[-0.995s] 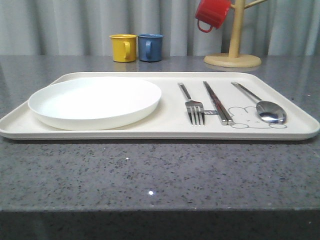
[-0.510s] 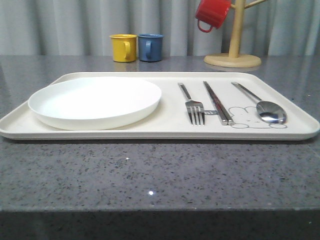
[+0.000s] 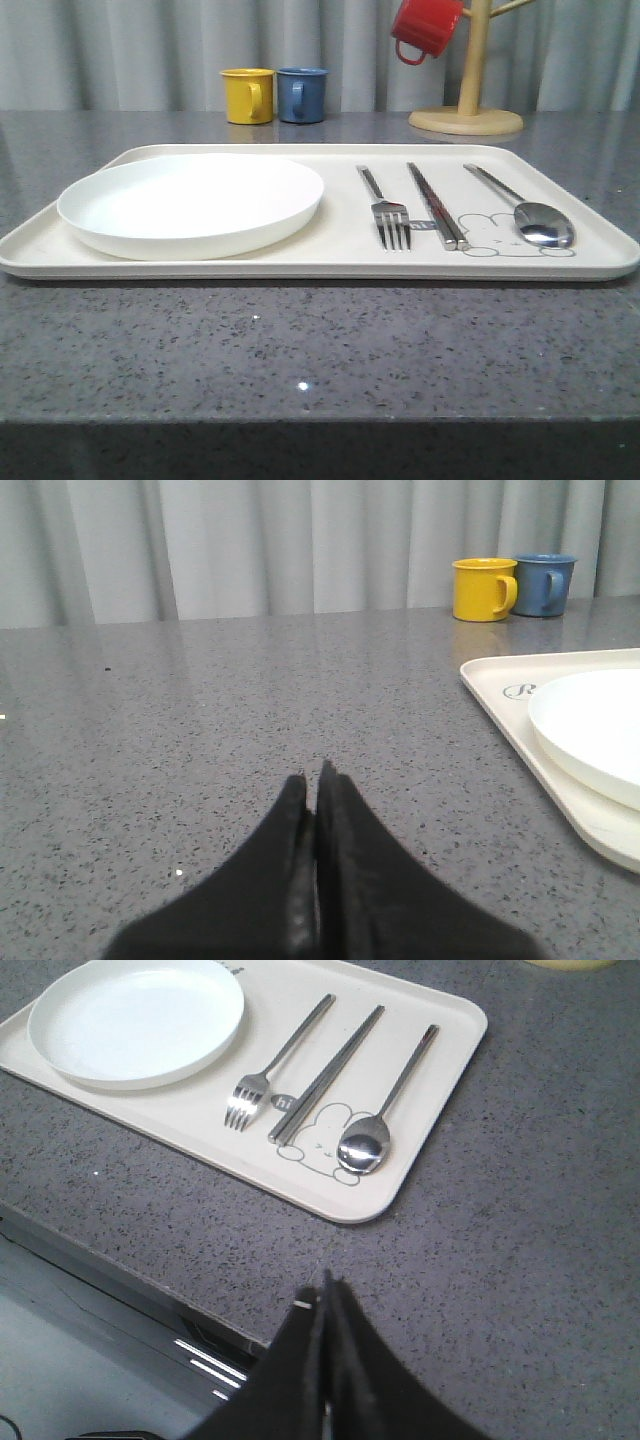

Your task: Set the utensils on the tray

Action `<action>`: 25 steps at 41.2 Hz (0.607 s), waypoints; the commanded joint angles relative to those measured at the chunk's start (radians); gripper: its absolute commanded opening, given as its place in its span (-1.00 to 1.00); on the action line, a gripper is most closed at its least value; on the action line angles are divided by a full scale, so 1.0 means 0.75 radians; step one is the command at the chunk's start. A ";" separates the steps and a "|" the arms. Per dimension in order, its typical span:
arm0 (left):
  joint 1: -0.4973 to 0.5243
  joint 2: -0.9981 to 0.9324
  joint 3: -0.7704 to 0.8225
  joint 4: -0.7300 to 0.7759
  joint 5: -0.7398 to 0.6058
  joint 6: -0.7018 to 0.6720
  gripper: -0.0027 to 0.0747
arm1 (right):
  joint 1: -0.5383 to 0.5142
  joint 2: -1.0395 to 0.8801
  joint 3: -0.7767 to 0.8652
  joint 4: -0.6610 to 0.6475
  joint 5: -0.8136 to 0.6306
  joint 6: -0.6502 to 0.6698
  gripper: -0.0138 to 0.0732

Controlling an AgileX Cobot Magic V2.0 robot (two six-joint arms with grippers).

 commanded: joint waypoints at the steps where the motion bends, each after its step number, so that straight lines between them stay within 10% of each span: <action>1: -0.009 -0.032 -0.001 0.000 -0.111 0.000 -0.98 | -0.044 -0.058 0.022 -0.032 -0.121 -0.010 -0.84; 25: -0.009 -0.032 -0.001 0.000 -0.111 0.000 -0.98 | -0.427 -0.502 0.896 -0.033 -1.088 -0.010 -0.84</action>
